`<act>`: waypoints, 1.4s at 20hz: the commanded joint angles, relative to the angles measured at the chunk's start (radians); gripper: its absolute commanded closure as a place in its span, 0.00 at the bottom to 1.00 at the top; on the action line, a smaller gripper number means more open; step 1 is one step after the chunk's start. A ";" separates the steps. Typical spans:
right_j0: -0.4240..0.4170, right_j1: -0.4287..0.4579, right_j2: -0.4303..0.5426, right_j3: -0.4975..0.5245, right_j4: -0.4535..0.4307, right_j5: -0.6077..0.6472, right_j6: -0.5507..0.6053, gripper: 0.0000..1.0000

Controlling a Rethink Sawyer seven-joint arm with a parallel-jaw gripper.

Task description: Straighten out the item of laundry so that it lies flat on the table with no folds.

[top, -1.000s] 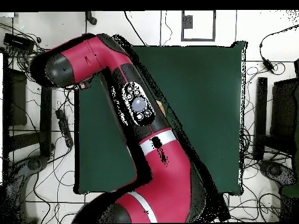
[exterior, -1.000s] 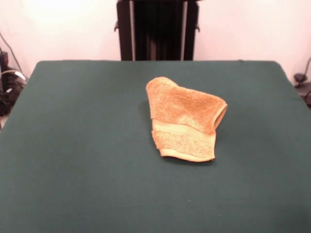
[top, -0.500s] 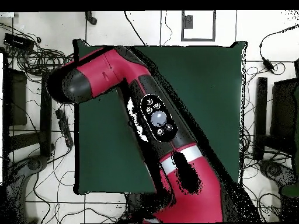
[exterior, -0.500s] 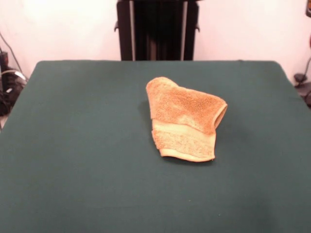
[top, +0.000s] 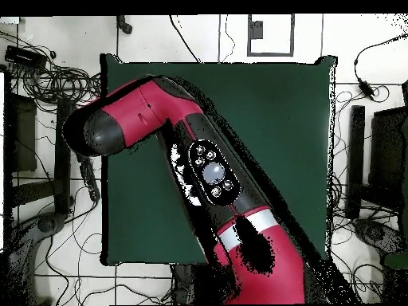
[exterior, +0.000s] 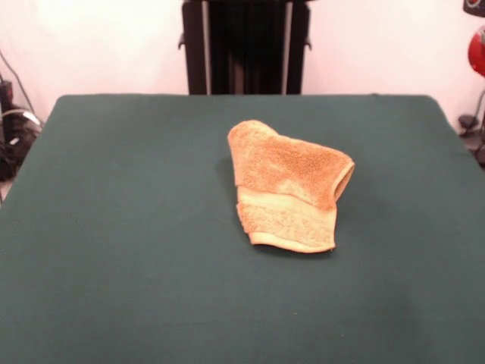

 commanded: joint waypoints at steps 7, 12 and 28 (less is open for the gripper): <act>0.004 -0.011 -0.036 0.285 0.042 -0.126 0.199 0.00; -0.028 -0.046 -0.026 0.411 0.039 -0.230 0.194 0.00; 0.005 -0.106 -0.106 0.555 0.092 -0.334 0.288 0.00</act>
